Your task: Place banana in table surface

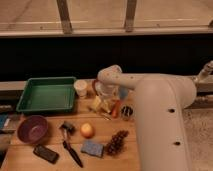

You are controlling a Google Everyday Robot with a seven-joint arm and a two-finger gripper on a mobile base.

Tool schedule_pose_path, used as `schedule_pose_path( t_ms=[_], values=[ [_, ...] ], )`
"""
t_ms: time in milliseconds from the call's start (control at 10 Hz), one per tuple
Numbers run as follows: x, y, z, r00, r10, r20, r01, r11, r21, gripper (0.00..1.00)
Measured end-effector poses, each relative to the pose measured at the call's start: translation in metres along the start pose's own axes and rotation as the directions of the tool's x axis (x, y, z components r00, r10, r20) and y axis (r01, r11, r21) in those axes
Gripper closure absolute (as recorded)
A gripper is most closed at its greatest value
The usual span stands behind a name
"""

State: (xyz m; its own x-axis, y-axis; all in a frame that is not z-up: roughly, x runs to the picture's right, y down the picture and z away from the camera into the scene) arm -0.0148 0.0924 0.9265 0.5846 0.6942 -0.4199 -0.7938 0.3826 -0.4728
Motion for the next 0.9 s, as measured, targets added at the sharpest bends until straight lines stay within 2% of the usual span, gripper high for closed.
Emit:
schedule_pose_path(
  t_ms=[200,400,500,600,800,900],
  values=[
    [0.0006,-0.001,0.0021,1.0,0.006,0.014,-0.006,1.0,0.01,0.32],
    [0.0005,-0.0006,-0.003,0.999,0.004,0.037,-0.005,1.0,0.019,0.5],
    [0.0025,-0.0009,-0.006,0.999,0.001,0.045,-0.002,1.0,0.021,0.64],
    [0.0041,-0.0007,-0.006,0.999,0.002,0.046,-0.003,1.0,0.019,0.71],
    [0.0069,0.0009,-0.005,0.999,0.002,0.048,-0.002,1.0,0.01,0.93],
    [0.008,0.0014,-0.0045,0.999,0.002,0.049,-0.002,1.0,0.005,0.99]
  ],
)
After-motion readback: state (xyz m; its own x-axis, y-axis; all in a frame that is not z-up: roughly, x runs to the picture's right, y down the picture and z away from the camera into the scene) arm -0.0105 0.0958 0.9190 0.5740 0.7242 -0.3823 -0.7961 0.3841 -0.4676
